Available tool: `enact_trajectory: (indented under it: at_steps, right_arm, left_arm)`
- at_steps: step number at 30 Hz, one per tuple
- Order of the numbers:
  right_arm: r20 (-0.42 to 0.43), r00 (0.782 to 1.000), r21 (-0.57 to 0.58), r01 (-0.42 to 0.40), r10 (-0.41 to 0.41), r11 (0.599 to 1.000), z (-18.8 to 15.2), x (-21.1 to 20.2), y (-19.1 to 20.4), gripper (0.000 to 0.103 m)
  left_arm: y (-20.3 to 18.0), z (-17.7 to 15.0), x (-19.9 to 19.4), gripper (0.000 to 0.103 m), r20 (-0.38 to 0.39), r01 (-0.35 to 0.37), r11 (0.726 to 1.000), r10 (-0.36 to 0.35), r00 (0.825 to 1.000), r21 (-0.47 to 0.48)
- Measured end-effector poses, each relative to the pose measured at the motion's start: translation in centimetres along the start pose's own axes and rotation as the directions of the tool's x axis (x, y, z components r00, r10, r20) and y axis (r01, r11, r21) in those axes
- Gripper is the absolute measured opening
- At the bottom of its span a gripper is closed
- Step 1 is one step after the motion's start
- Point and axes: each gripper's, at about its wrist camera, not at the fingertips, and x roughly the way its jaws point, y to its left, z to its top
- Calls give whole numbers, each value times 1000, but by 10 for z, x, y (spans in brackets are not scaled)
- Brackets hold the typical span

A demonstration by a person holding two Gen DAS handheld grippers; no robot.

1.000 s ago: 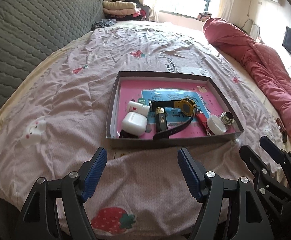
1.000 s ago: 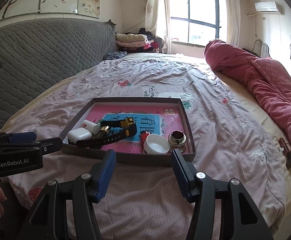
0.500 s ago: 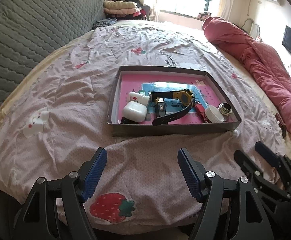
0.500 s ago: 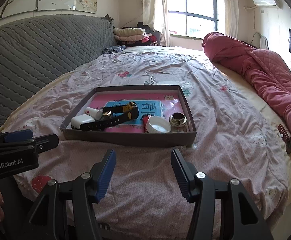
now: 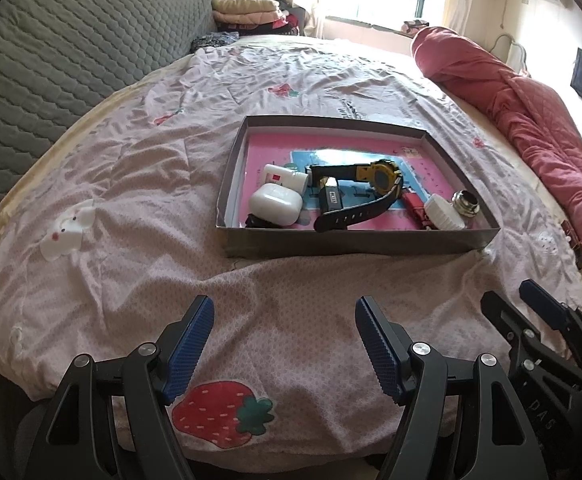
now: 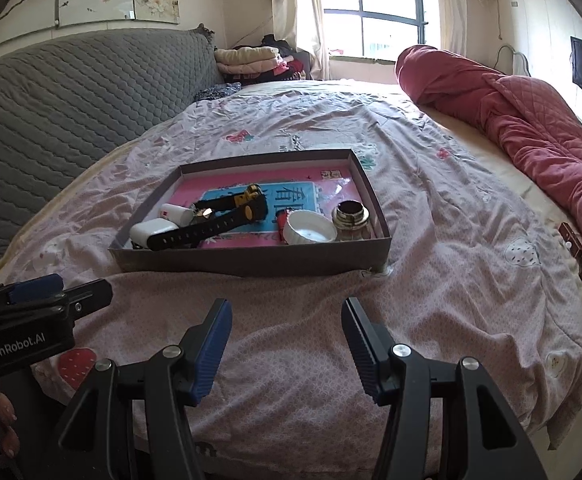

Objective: Organize rigid objects

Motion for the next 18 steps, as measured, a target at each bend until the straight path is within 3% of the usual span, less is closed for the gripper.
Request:
enact_trajectory:
  at_steps: [18]
  right_arm:
    - [-50,999,9,-9,9,1000,-10,22,-11,56]
  left_arm:
    - [-5,-9,26,75,-44,-19,1000,20,999,10]
